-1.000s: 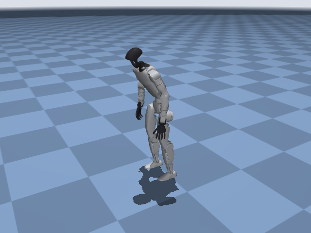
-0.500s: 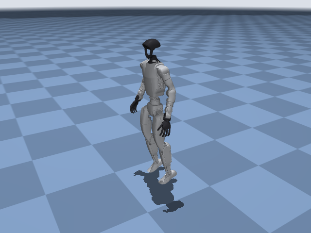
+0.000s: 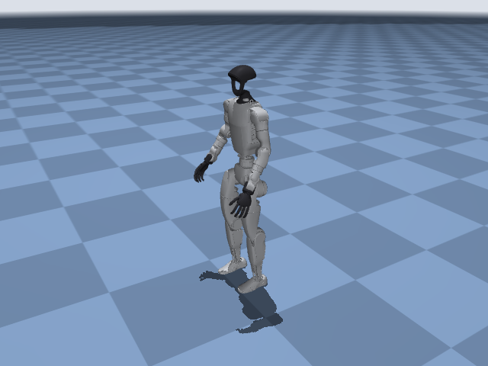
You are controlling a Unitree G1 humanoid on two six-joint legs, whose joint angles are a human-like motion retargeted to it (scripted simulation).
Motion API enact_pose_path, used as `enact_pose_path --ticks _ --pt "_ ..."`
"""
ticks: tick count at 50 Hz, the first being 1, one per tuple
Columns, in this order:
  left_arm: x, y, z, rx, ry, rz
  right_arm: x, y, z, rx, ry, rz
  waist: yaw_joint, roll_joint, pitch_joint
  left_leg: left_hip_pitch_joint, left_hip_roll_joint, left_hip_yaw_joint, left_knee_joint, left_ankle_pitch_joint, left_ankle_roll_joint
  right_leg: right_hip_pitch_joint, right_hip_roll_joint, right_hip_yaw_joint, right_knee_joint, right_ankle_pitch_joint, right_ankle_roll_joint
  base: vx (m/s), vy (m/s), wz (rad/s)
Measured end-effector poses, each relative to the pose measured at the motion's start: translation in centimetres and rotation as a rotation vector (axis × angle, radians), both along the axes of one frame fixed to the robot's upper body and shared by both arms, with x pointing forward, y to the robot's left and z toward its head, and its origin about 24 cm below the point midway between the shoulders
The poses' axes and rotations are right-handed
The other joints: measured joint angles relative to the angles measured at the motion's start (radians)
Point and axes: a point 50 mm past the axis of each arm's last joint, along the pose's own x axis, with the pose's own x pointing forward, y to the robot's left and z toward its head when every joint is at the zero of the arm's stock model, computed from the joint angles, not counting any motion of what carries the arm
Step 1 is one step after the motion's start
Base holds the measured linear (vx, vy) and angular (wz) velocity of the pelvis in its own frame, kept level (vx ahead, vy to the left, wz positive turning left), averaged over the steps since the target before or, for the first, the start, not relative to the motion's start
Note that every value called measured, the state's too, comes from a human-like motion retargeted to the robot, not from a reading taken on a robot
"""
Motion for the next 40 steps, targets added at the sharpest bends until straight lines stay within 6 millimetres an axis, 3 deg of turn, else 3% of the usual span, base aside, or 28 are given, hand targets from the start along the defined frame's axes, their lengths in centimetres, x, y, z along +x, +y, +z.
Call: enact_pose_path --ticks 2,5,10,17,27,34,40 --pt "0.2 -0.6 -0.1 -0.045 0.018 -0.057 -0.1 -0.2 0.0 0.060 -0.024 -0.071 0.029 0.002 -0.024 0.029 0.003 0.011 -0.065 -0.008 -0.017 -0.004 0.004 0.004 -0.010 -0.011 0.062 0.17 -0.01 -0.25" --pt "1.6 -1.3 0.1 -0.004 0.033 -0.157 0.7 -0.2 0.1 0.071 -0.073 -0.174 0.065 0.004 -0.032 0.042 0.003 0.018 -0.113 -0.023 0.018 0.004 0.010 0.010 -0.057 -0.021 0.064 0.10 -0.01 -0.15" --pt "1.8 -1.2 -0.5 0.185 0.153 -0.352 0.3 0.3 -0.3 -0.078 -0.001 0.009 0.074 0.001 -0.032 0.015 -0.002 -0.003 -0.076 -0.032 0.012 -0.001 0.001 -0.010 -0.046 -0.024 0.094 0.08 0.00 0.22" --pt "1.4 -1.8 -0.6 0.083 0.089 -0.234 0.3 1.3 -0.5 -0.036 0.020 0.118 0.040 0.011 -0.018 -0.011 -0.005 -0.024 -0.032 -0.063 0.004 -0.014 -0.005 -0.030 -0.010 -0.057 0.095 0.09 0.00 0.18" --pt "-0.2 -1.8 -1.2 0.076 0.121 -0.244 -2.1 1.8 -1.8 -0.071 0.127 0.128 0.097 0.002 0.023 -0.023 -0.001 0.007 0.005 -0.094 0.021 -0.037 0.000 0.006 0.023 -0.085 0.069 0.07 -0.01 -0.16" --pt "-1.0 -1.7 -1.4 0.054 0.128 -0.207 -1.9 2.2 -1.6 -0.030 0.079 0.078 0.114 -0.011 0.064 -0.049 0.000 0.016 0.010 -0.104 0.021 -0.059 0.001 0.016 0.011 -0.083 0.088 0.00 0.00 0.00" --pt "0.4 -2.3 -0.8 0.023 0.043 -0.144 -0.6 2.6 -1.2 -0.031 0.030 0.072 0.112 -0.009 0.155 -0.096 -0.001 0.003 -0.012 -0.093 0.021 -0.100 -0.003 -0.006 -0.005 -0.088 0.103 -0.04 0.01 0.10"
